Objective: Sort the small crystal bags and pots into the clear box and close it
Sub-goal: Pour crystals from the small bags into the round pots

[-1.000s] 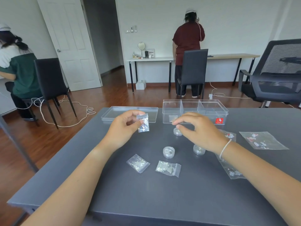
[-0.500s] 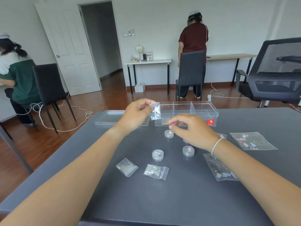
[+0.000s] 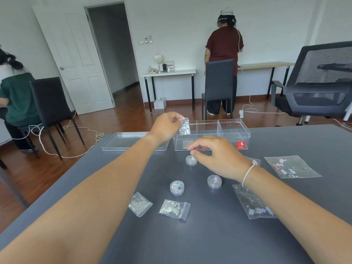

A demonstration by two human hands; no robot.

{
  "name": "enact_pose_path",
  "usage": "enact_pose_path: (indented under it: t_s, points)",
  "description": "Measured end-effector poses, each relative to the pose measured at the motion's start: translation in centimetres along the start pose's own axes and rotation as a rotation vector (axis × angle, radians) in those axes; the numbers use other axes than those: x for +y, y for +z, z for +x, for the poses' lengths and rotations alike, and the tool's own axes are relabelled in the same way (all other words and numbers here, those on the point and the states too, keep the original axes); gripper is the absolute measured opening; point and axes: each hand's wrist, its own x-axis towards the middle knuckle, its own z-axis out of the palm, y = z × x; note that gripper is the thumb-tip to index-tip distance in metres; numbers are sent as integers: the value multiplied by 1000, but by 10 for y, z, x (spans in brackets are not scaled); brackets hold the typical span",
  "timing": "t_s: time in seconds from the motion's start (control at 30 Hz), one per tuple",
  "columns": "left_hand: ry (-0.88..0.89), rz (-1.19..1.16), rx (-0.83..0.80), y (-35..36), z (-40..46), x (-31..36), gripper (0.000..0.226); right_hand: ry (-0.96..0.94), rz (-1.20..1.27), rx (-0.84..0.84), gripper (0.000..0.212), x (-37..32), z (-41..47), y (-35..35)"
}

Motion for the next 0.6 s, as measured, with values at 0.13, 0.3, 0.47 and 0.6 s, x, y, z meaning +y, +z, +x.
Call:
enact_pose_path:
  t_s: [0.13,0.3,0.47,0.6]
  points:
    - [-21,20,-23,3,3,-2,18,3,-7,-1,14,1,1,-1]
    - [-1,139,-135,2,1,-1,24,-4,-22,-16,14,2,1,0]
    - [19,229,-135,-3,-2,-4,25,-14,-42,-32,14,1,0,0]
    - [98,277,-79,-7,-10,-9,25,-6,-40,-38,14,-1,0,0]
